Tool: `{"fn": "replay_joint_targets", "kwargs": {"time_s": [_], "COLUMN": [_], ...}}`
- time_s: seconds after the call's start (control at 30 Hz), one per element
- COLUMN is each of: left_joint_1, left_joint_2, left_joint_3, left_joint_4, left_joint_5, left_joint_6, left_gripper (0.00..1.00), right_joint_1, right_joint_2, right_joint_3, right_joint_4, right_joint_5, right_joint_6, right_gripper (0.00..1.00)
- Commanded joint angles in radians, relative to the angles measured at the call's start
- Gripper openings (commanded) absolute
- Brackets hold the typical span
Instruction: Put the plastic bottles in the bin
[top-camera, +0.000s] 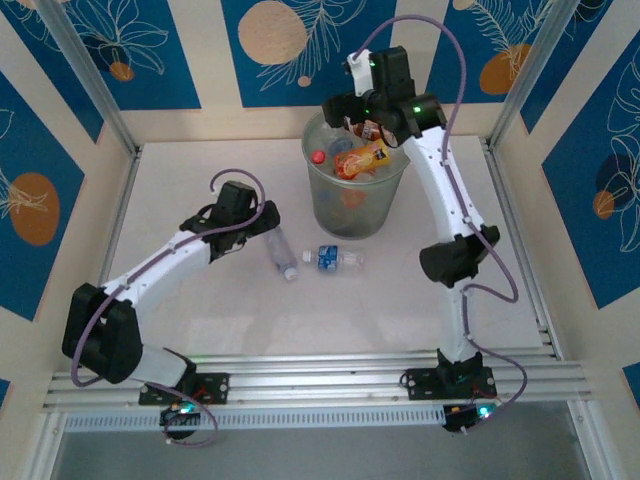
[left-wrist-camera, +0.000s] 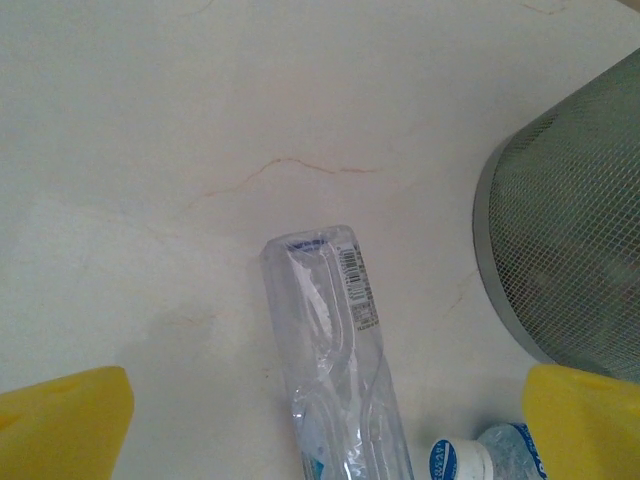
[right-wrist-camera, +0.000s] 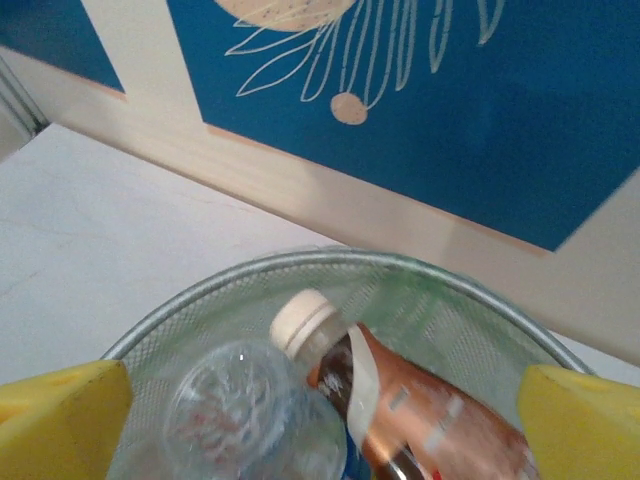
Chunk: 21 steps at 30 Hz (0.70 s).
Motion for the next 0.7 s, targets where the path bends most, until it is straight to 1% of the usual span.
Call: {"fn": "replay_joint_targets", "kwargs": {"time_s": [0.0, 0.03, 0.13, 0.3, 0.43, 0.53, 0.67], "left_joint_1": [-0.022, -0.026, -0.036, -0.040, -0.041, -0.040, -0.041], "left_joint_2": [0.030, 0.036, 0.073, 0.148, 0.216, 0.266, 0.328], "left_joint_3": [-0.014, -0.017, -0.030, -0.024, -0.005, 0.012, 0.048], "left_joint_4": [-0.010, -0.006, 0.012, 0.048, 0.063, 0.072, 0.086], "left_joint_5": [0.019, 0.021, 0.028, 0.046, 0.062, 0.073, 0.084], "left_joint_6": [-0.030, -0.034, -0.049, -0.059, -0.055, -0.049, -0.033], "left_gripper": [0.98, 0.97, 0.95, 0.92, 0.90, 0.89, 0.89], "right_joint_1": [0.015, 0.019, 0.041, 0.068, 0.083, 0.089, 0.103], "right_joint_2": [-0.183, -0.221, -0.397, -0.644, -0.788, -0.854, -0.903], "right_joint_3": [-0.146, -0.200, -0.437, -0.749, -0.919, -1.003, -1.076], "right_joint_4": [0.017, 0.032, 0.095, 0.154, 0.158, 0.135, 0.100], "right_joint_5": [0.086, 0.097, 0.140, 0.188, 0.228, 0.240, 0.236], "right_joint_6": [0.070, 0.080, 0.125, 0.219, 0.286, 0.331, 0.360], "right_gripper": [0.99, 0.99, 0.99, 0.99, 0.99, 0.99, 0.99]}}
